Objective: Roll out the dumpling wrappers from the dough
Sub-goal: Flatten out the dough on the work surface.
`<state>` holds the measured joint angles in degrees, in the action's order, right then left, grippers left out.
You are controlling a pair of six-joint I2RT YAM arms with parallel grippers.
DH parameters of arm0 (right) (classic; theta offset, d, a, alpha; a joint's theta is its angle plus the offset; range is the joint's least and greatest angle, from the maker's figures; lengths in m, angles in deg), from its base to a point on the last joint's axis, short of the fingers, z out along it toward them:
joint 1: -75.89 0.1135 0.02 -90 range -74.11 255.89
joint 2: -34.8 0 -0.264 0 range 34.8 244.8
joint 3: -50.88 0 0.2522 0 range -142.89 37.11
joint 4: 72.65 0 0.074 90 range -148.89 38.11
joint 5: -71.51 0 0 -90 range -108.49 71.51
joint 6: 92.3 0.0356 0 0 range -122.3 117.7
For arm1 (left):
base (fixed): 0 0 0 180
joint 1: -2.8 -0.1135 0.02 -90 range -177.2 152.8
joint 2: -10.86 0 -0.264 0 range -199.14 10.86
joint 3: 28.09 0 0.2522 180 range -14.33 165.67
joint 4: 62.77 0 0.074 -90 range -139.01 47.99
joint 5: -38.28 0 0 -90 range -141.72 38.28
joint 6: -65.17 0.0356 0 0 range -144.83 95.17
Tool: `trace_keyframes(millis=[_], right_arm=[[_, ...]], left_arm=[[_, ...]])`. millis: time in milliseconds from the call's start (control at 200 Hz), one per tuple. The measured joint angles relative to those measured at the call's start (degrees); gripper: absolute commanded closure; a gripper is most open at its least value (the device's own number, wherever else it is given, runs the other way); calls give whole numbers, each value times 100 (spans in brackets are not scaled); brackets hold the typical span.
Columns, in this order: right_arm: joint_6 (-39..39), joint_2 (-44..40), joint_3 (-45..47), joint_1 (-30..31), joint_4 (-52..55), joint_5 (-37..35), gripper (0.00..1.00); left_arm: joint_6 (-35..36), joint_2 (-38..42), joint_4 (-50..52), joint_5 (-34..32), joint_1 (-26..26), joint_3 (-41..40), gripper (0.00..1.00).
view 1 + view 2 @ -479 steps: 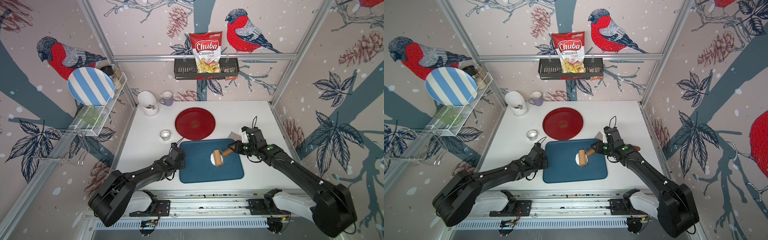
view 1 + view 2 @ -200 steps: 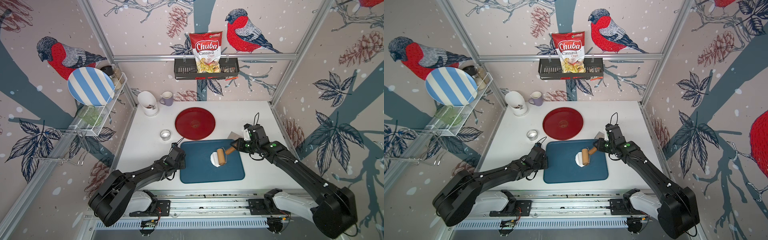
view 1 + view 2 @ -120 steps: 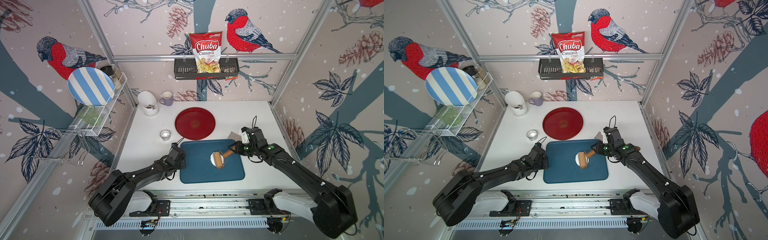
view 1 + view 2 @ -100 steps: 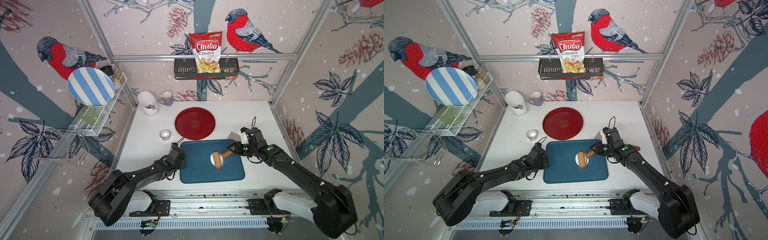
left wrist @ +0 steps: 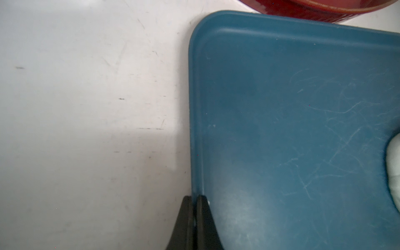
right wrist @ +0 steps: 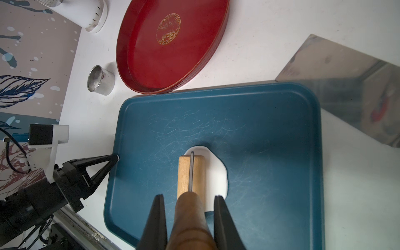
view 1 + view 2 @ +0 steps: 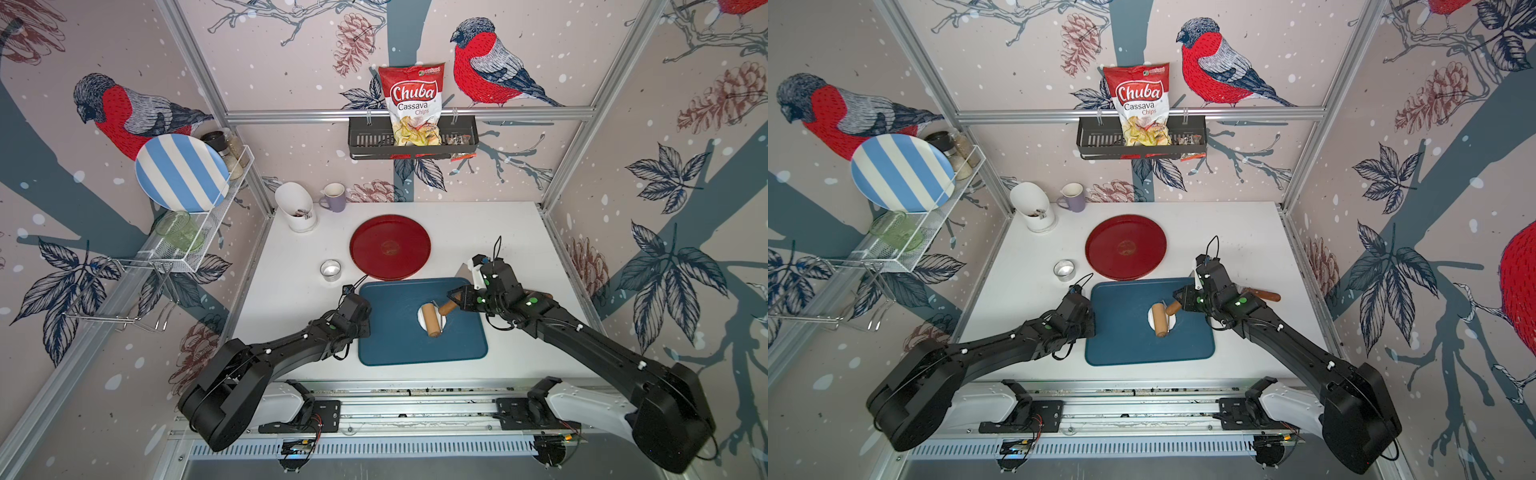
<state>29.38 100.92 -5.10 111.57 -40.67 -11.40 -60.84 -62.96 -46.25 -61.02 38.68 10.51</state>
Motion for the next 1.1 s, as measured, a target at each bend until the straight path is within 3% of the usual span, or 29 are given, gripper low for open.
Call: trace_keyframes(millis=[655, 925, 1100], right_arm=[[7, 92, -256, 348, 155, -376, 100], [109, -708, -428, -511, 544, -192, 100], [151, -608, -551, -822, 321, 92, 100]], left_arm=[[0, -4, 4, -24, 0, 2, 100], [-2, -13, -55, 48, 9, 4, 100], [-2, -31, -48, 52, 9, 15, 100]])
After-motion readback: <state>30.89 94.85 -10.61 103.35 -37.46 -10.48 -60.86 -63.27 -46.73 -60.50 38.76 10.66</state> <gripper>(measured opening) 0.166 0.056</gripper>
